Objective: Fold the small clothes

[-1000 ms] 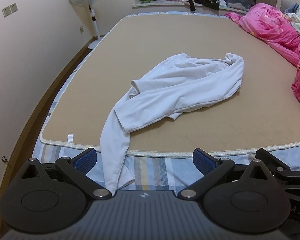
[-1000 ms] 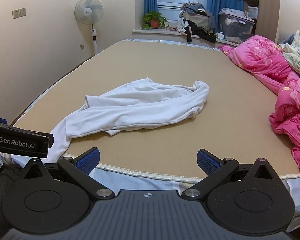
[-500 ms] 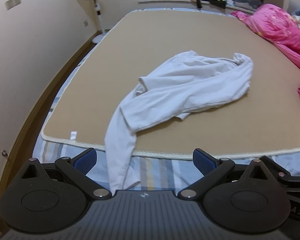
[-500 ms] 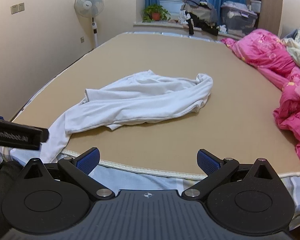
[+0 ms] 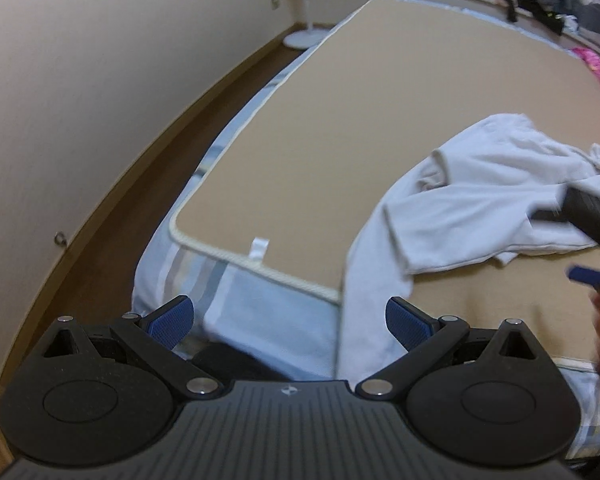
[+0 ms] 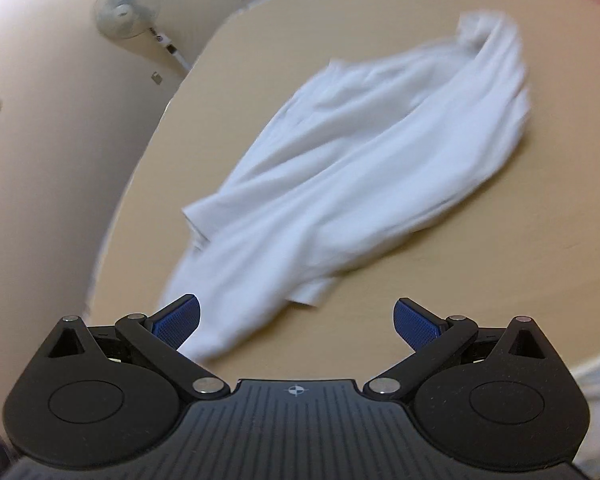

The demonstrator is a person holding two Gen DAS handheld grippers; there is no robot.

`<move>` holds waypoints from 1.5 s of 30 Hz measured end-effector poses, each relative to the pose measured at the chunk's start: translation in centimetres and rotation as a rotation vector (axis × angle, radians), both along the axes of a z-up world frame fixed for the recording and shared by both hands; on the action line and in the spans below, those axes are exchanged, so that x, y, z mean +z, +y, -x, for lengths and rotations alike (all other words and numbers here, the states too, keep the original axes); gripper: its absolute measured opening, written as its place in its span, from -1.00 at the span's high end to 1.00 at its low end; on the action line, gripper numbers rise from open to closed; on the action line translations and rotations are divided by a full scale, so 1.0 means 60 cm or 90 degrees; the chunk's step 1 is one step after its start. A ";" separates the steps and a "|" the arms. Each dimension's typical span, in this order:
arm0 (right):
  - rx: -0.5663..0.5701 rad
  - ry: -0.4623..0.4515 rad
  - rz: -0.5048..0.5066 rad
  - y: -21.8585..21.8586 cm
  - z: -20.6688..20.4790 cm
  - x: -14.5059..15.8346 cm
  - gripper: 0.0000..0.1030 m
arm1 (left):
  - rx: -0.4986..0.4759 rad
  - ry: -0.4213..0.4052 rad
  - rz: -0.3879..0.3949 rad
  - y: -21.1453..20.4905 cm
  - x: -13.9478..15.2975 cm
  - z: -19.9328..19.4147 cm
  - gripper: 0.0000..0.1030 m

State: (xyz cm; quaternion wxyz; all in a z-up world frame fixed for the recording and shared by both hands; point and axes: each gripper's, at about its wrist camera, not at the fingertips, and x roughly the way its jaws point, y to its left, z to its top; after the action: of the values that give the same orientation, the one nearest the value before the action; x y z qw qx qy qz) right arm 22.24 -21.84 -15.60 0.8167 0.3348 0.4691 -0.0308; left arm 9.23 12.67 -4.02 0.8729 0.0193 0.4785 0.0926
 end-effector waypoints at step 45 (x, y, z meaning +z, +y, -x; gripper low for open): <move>-0.090 0.024 0.219 -0.263 0.251 0.004 -0.34 | -0.196 0.023 -0.073 -0.216 -0.035 -0.006 -0.99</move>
State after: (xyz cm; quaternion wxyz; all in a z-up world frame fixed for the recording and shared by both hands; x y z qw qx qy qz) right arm 7.19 -37.60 -15.33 0.8489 0.2216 0.4471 -0.1741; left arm 9.57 -0.30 -6.13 0.8654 0.1440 0.4797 -0.0150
